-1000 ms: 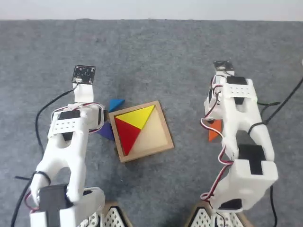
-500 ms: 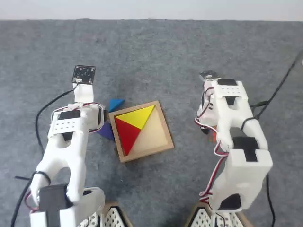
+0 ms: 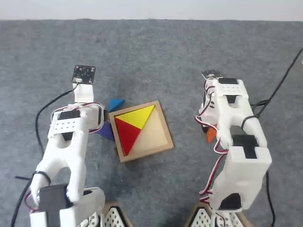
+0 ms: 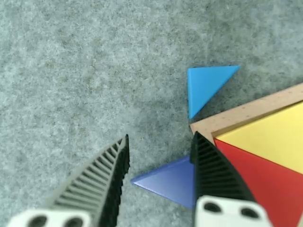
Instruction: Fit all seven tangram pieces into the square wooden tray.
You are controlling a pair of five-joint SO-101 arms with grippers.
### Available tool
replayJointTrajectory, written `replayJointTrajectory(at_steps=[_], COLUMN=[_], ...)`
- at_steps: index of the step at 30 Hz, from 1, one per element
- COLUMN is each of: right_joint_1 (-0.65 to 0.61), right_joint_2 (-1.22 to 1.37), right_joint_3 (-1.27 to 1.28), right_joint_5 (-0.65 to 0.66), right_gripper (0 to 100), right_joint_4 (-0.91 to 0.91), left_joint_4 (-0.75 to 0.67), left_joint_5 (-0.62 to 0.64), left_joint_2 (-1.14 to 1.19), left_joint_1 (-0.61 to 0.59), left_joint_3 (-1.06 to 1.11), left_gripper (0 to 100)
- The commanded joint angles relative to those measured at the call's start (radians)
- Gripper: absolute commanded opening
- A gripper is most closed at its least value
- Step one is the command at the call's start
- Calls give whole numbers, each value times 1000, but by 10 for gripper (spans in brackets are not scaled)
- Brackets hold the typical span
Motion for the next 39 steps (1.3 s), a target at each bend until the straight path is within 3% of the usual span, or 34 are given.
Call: replayJointTrajectory(at_steps=[1, 5, 11, 18, 26, 33, 39], right_joint_1=[-21, -82, -297, -503, -536, -585, -576], right_joint_2=[-22, -173, -371, -277, -35, 133, 199], right_joint_3=[-52, -51, -49, -68, -330, -496, -594], right_joint_5=[-38, -64, -150, -287, -423, -433, -433], right_gripper=[35, 11, 9, 9, 11, 18, 194], right_joint_4=[-1, 25, 131, 65, 54, 73, 199], left_joint_4=[-18, -20, -21, -21, -21, -21, -20], left_joint_5=[5, 5, 5, 5, 5, 5, 5], left_joint_2=[-44, -44, -44, -44, -44, -44, -44], left_joint_1=[-5, -5, -5, -5, -6, -6, -8], left_joint_3=[-4, -4, -4, -4, -4, -4, -4], left_gripper=[210, 210, 210, 210, 210, 210, 210])
